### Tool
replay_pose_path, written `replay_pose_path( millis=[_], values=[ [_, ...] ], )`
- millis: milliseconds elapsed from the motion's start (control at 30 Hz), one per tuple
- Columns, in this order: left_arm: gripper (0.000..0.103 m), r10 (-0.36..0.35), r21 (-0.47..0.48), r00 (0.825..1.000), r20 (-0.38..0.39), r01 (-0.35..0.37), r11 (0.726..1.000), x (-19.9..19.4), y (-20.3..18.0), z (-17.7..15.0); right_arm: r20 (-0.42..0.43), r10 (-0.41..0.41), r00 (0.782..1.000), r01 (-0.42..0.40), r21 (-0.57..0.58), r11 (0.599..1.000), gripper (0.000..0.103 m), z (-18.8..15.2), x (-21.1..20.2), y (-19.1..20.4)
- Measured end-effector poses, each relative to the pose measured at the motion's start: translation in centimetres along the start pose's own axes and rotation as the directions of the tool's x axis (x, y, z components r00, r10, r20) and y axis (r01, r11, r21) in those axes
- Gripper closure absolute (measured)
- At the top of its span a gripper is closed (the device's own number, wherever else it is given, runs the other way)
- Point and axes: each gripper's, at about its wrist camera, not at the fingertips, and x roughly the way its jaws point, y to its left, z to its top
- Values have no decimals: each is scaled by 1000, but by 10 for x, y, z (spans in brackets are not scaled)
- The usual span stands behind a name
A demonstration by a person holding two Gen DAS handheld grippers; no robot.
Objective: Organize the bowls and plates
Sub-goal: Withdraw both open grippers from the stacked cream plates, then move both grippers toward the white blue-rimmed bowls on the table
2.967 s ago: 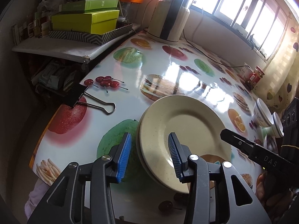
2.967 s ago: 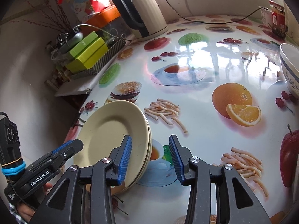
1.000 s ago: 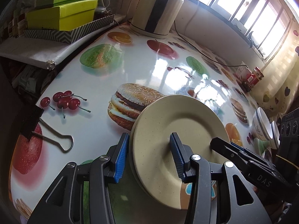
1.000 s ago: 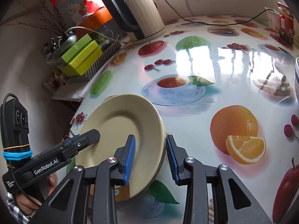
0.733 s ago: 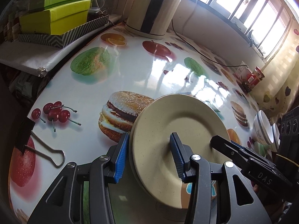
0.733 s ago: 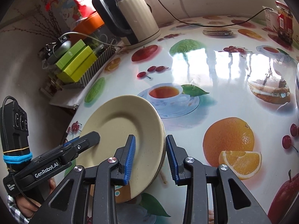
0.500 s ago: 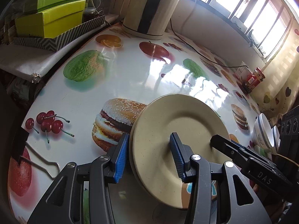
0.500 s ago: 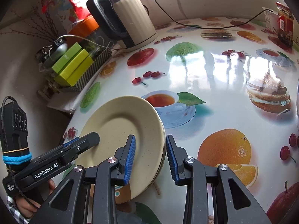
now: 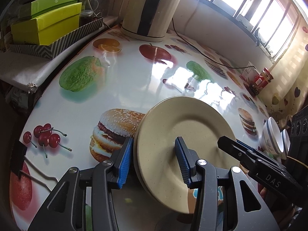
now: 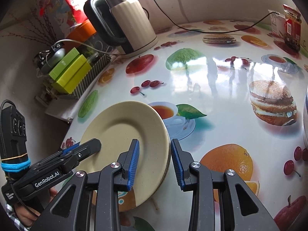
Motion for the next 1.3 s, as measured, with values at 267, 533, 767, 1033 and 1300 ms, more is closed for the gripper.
replay_pose_path(
  millis=[267, 533, 767, 1033, 1300],
  values=[
    [57, 71, 27, 996, 46, -73, 997, -20, -6, -2, 18, -43, 999, 43, 17, 999, 53, -5, -12, -5],
    [57, 106, 76, 990, 94, -113, 991, -45, -29, -8, 53, -75, 996, 74, 23, 997, 52, -12, -40, -10],
    [57, 69, 123, 991, 116, -83, 989, -56, -63, -11, 103, -116, 988, 115, 22, 993, 49, -15, -74, -17],
    [57, 13, 210, 993, 114, -37, 977, -55, -113, -14, 152, -201, 968, 195, 55, 979, 48, -18, -116, -45],
    [57, -46, 278, 995, 93, 18, 960, -45, -158, -9, 187, -265, 946, 249, 108, 963, 48, -20, -151, -81]
  ],
)
